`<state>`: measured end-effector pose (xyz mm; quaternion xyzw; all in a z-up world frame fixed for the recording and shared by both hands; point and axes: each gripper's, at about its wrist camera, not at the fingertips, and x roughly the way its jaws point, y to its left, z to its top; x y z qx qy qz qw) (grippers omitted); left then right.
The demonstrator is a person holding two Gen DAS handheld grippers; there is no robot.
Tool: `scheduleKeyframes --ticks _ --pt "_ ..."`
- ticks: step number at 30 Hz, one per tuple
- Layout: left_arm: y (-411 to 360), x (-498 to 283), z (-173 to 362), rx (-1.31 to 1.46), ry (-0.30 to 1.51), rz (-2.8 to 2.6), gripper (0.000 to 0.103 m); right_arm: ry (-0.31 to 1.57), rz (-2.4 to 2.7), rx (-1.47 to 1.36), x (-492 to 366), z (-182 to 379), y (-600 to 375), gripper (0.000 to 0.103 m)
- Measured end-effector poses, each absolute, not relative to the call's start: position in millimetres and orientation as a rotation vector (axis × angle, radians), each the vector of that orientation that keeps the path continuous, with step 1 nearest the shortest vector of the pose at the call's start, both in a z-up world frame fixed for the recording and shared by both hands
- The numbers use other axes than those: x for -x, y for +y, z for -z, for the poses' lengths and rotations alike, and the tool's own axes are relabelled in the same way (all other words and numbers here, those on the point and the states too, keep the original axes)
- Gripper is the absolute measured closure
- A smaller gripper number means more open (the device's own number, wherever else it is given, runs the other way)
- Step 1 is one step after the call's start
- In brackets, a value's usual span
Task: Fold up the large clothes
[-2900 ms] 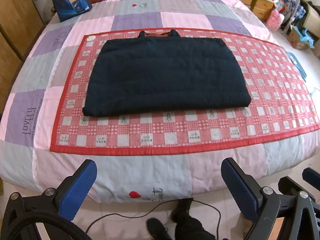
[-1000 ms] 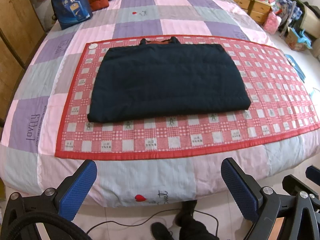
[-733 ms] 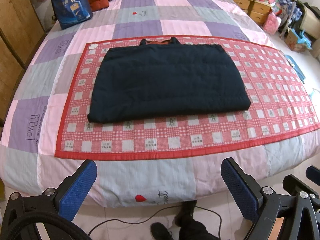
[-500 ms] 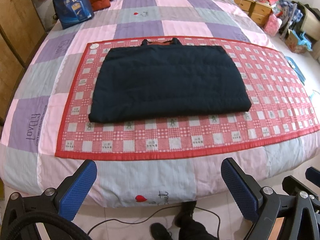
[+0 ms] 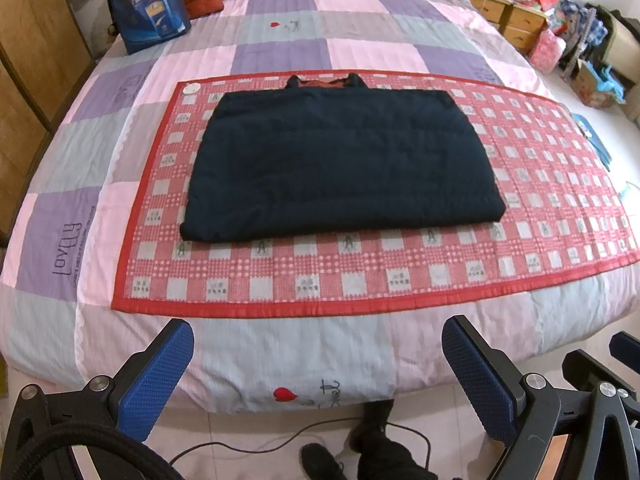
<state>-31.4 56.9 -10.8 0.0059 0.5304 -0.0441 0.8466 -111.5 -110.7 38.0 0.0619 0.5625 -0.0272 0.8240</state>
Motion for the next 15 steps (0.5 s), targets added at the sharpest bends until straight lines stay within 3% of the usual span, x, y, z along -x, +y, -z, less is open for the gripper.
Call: scheduleKeyframes --ticks 15 --pt "60.3 30.3 8.8 -0.017 1.107 0.103 0.001 1.193 0.063 -0.131 112.7 -39.5 -104.6 0.041"
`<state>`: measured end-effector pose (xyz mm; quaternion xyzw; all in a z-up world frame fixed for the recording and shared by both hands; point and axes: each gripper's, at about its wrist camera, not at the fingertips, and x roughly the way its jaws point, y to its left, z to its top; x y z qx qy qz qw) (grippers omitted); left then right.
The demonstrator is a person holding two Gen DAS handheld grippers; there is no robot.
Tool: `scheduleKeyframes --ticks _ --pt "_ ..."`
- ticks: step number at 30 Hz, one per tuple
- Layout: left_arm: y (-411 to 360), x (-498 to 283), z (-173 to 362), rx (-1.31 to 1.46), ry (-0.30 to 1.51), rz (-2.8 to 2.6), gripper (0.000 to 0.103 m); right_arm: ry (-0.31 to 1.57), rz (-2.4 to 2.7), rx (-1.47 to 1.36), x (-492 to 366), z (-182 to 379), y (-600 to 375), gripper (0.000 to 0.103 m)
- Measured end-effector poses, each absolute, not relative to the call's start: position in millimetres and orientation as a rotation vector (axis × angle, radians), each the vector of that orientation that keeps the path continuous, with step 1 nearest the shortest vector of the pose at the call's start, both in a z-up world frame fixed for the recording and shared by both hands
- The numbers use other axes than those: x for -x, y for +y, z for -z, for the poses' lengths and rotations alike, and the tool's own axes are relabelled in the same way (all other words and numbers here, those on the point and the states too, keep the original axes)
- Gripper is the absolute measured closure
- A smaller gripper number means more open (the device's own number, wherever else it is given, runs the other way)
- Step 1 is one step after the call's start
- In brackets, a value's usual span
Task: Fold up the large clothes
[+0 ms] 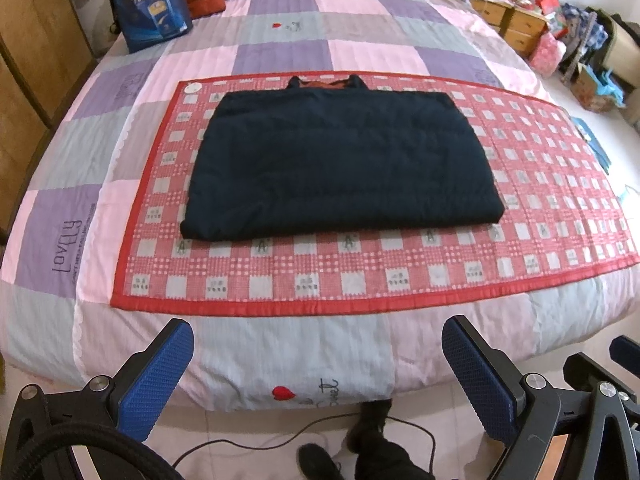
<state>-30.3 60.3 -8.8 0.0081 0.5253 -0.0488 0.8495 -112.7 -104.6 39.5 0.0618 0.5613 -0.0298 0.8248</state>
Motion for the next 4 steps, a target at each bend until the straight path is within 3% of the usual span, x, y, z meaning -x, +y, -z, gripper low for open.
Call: scheduleKeyframes --ticks 4 --pt "56.7 29.6 4.5 -0.022 1.097 0.121 0.001 1.188 0.069 -0.134 115.1 -40.6 -105.4 0.041"
